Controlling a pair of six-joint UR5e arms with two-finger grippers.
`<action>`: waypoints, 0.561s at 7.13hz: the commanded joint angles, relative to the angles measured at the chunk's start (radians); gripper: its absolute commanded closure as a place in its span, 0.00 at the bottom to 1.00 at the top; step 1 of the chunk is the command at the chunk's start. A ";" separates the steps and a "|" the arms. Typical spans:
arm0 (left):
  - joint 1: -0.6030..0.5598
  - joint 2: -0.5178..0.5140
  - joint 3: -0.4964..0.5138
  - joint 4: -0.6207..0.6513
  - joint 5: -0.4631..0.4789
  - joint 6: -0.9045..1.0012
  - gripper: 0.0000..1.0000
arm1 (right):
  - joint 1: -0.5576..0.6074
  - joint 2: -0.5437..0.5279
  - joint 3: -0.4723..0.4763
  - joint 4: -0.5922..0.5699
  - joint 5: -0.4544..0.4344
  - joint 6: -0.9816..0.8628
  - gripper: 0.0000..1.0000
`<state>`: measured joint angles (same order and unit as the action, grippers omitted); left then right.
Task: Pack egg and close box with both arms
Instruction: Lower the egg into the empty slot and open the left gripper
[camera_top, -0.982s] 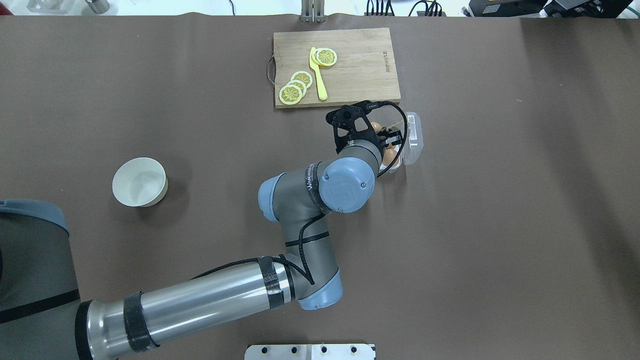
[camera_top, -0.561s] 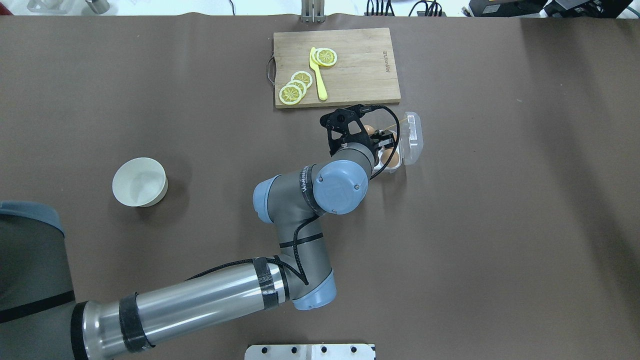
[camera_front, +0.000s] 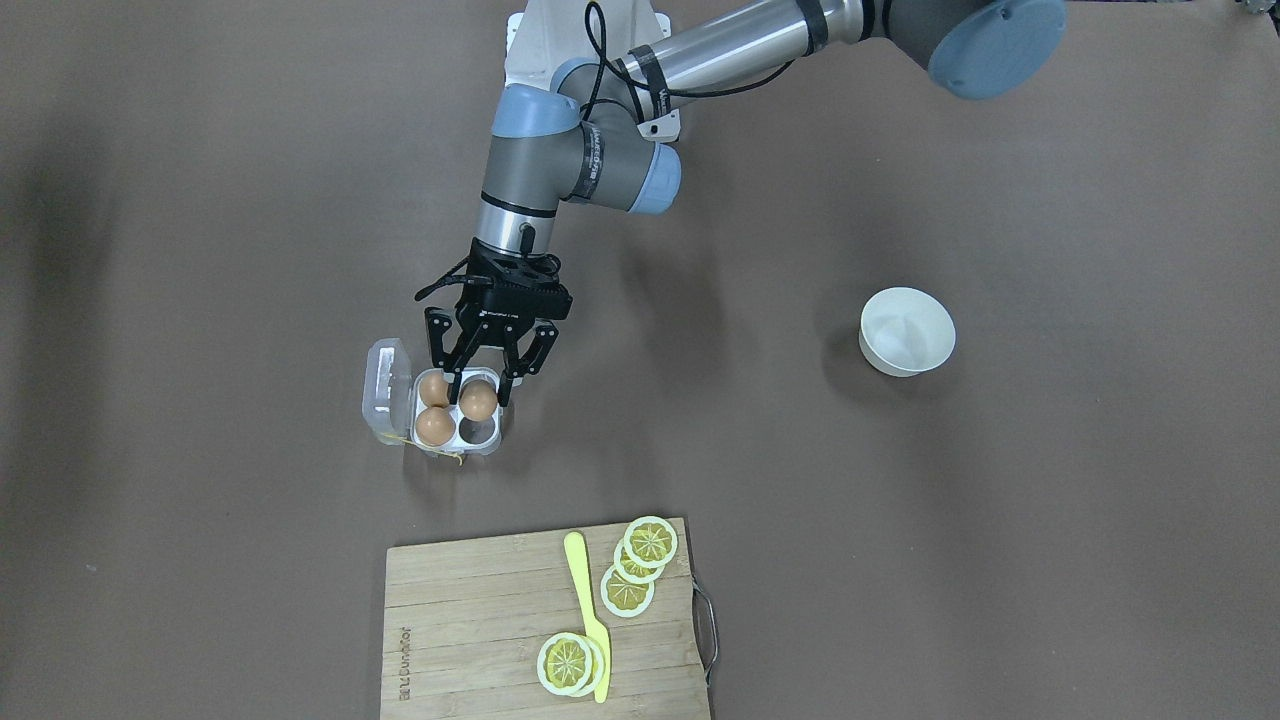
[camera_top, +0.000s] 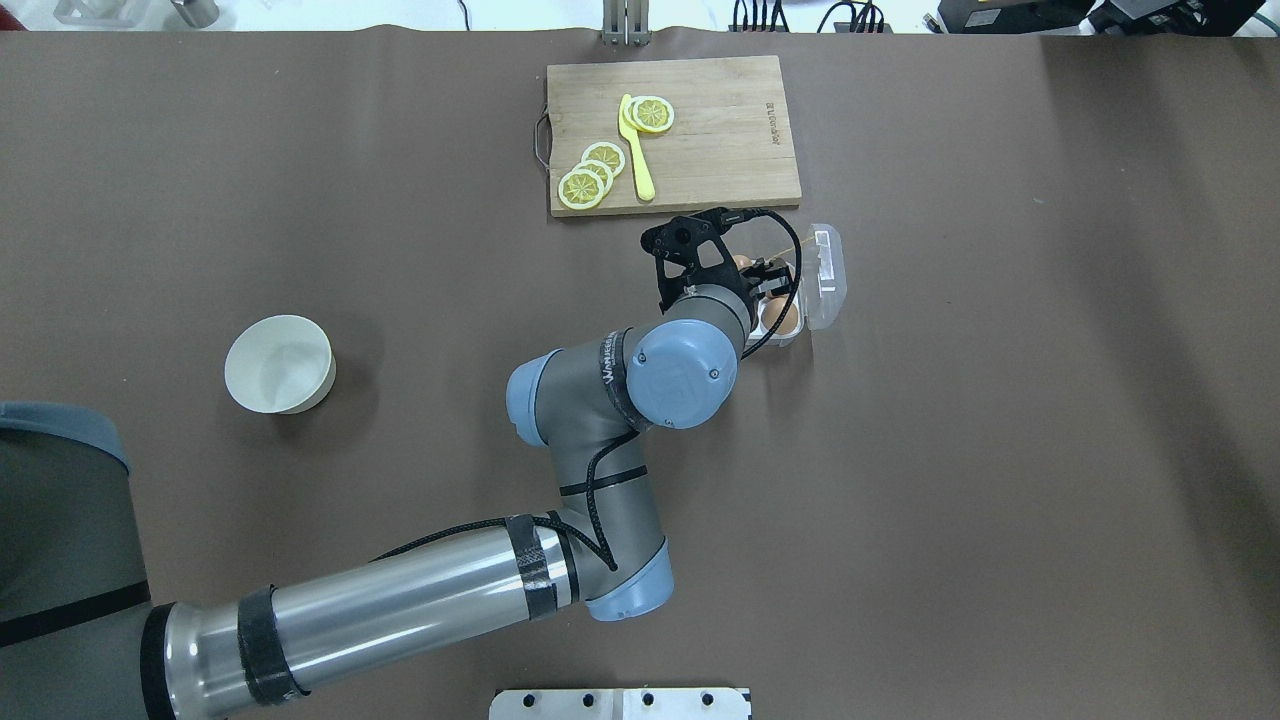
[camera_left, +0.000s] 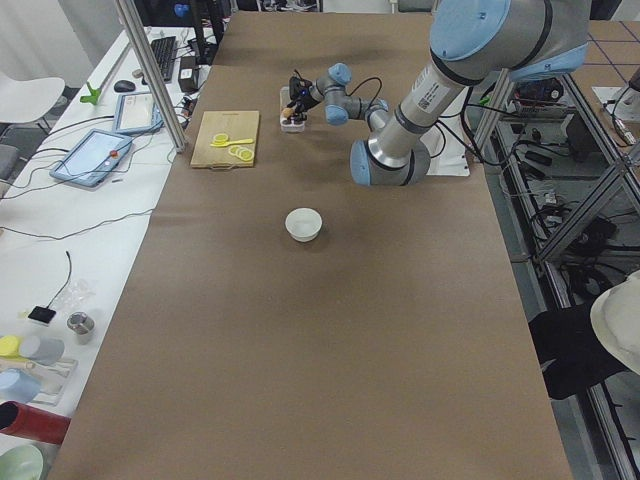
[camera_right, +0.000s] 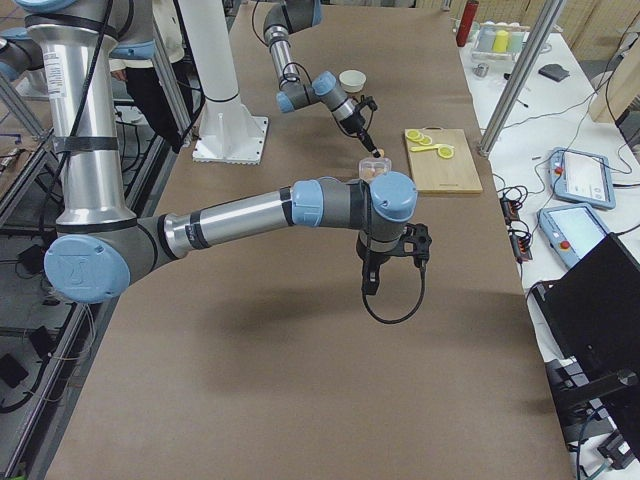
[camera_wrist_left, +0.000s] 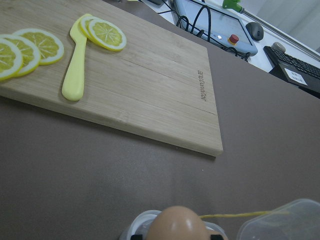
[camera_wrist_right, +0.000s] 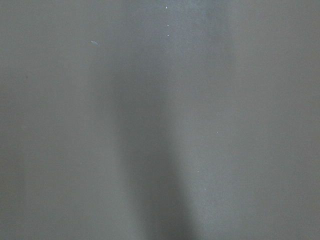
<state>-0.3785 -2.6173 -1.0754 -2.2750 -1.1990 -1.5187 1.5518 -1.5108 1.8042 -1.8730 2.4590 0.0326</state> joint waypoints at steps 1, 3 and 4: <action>0.001 0.002 -0.005 0.000 -0.001 0.000 0.02 | -0.001 0.000 0.000 0.000 0.000 0.001 0.00; 0.000 0.002 -0.018 -0.001 -0.004 0.000 0.02 | -0.003 0.001 0.000 0.000 0.000 0.001 0.00; -0.011 0.005 -0.053 0.000 -0.011 0.002 0.02 | -0.004 0.001 0.001 0.002 0.002 0.001 0.00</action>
<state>-0.3818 -2.6144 -1.0995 -2.2759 -1.2036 -1.5183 1.5490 -1.5101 1.8042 -1.8726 2.4594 0.0337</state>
